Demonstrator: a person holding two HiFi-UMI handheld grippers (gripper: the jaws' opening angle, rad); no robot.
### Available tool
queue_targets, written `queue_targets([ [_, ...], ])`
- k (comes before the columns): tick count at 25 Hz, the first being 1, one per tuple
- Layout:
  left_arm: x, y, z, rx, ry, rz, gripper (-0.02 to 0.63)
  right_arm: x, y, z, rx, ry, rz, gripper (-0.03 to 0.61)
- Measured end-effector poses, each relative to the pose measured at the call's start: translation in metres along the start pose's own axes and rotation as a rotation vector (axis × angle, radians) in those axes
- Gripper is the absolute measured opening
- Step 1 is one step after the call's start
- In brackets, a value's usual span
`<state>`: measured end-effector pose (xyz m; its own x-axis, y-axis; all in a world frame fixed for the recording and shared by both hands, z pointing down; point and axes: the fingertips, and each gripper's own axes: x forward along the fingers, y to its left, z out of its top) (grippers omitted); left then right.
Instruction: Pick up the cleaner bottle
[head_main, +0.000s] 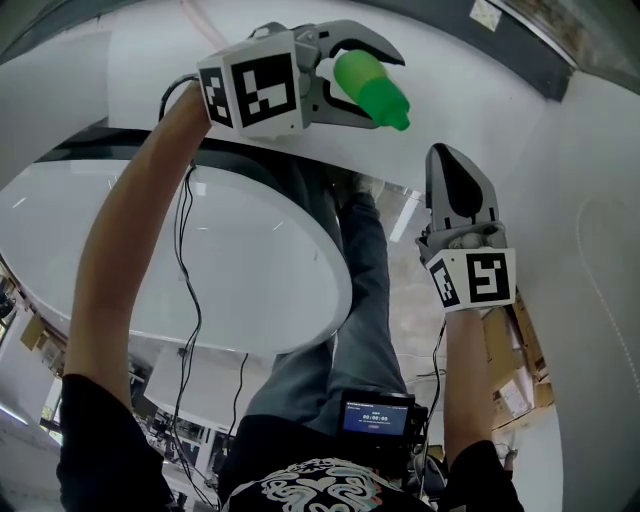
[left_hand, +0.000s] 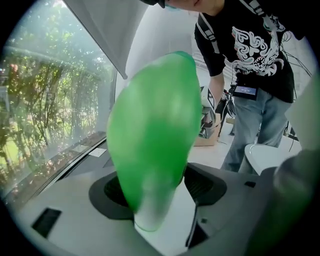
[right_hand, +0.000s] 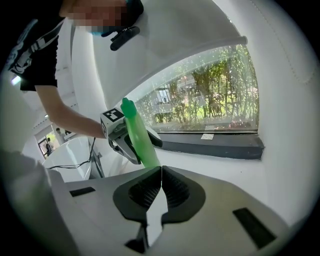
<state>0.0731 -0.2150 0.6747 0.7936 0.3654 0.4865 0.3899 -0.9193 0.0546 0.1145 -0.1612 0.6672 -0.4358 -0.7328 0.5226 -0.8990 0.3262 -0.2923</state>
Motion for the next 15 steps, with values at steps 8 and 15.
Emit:
queue_targets([
  [8, -0.004, 0.003, -0.001, -0.06, -0.027, 0.156, 0.21, -0.003, 0.001, -0.002, 0.001, -0.002, -0.003, 0.028],
  [15, -0.002, -0.008, -0.005, -0.057, -0.026, 0.284, 0.206, -0.005, -0.002, -0.001, 0.001, -0.005, -0.016, 0.028],
])
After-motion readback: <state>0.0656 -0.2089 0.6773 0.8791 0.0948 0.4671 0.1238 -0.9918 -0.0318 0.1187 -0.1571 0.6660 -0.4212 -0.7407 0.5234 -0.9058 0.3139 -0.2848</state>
